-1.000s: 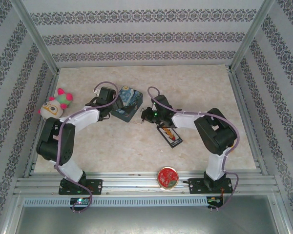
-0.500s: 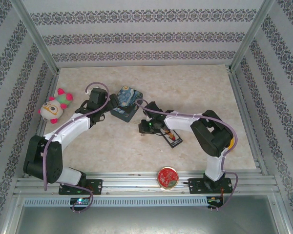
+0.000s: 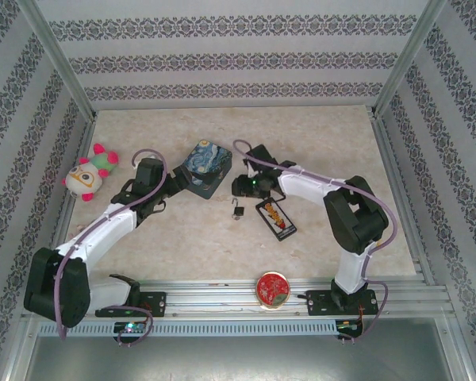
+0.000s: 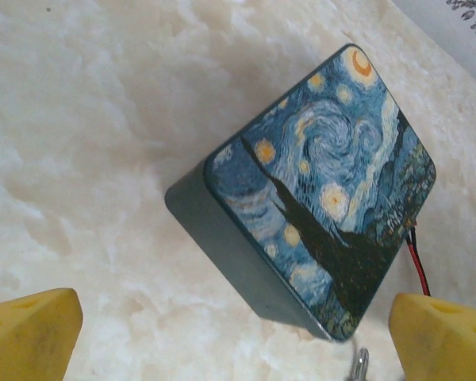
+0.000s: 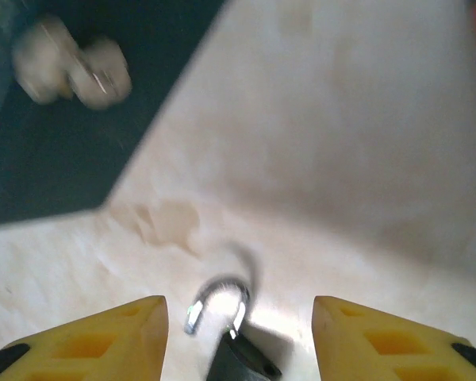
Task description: Unlock a padlock with a key
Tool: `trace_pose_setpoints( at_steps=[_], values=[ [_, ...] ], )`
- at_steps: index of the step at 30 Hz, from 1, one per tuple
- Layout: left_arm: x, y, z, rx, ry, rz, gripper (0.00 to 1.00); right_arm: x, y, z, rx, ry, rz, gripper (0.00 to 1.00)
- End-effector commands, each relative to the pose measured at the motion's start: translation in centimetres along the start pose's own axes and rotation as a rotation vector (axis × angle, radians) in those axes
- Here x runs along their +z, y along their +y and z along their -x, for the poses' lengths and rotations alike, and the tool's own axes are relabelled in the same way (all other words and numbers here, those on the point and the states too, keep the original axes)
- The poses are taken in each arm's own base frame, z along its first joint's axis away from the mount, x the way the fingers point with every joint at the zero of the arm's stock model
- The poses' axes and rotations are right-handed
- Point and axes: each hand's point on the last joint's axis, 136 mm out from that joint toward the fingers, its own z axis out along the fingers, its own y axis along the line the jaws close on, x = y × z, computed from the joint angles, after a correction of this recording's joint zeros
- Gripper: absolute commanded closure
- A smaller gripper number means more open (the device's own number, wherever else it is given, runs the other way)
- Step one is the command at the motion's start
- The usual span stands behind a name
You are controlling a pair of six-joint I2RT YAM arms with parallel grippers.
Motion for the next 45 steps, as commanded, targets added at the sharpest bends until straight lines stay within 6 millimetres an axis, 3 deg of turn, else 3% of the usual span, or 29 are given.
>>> trace_pose_setpoints(
  at_steps=[1,5,10,21,32,37,45],
  values=[
    [-0.5,-1.1,-0.9,-0.041,0.022,-0.069,0.04,-2.3,1.6,4.5,-0.062,-0.090,0.059,0.49],
    [-0.3,-1.6,-1.8,-0.061,0.043,-0.104,0.08,-2.2,2.6,8.5,-0.104,-0.131,0.102,0.50],
    [0.3,-2.4,-3.0,-0.075,0.064,-0.136,0.10,-0.2,3.8,11.6,-0.158,-0.152,0.139,0.50],
    [2.3,-3.6,-3.8,-0.094,0.083,-0.171,0.11,3.3,4.9,15.6,-0.195,-0.168,0.177,0.49],
    [5.1,-4.3,-3.8,-0.078,0.102,-0.162,0.14,5.7,4.9,14.3,-0.193,-0.103,0.186,0.50],
    [6.5,-4.2,-3.3,-0.059,0.088,-0.135,0.16,5.1,5.3,13.0,-0.195,-0.095,0.166,0.54],
    [7.8,-3.5,-2.5,-0.064,0.074,-0.110,0.33,3.3,4.8,10.2,-0.126,-0.089,0.153,0.58]
  ],
)
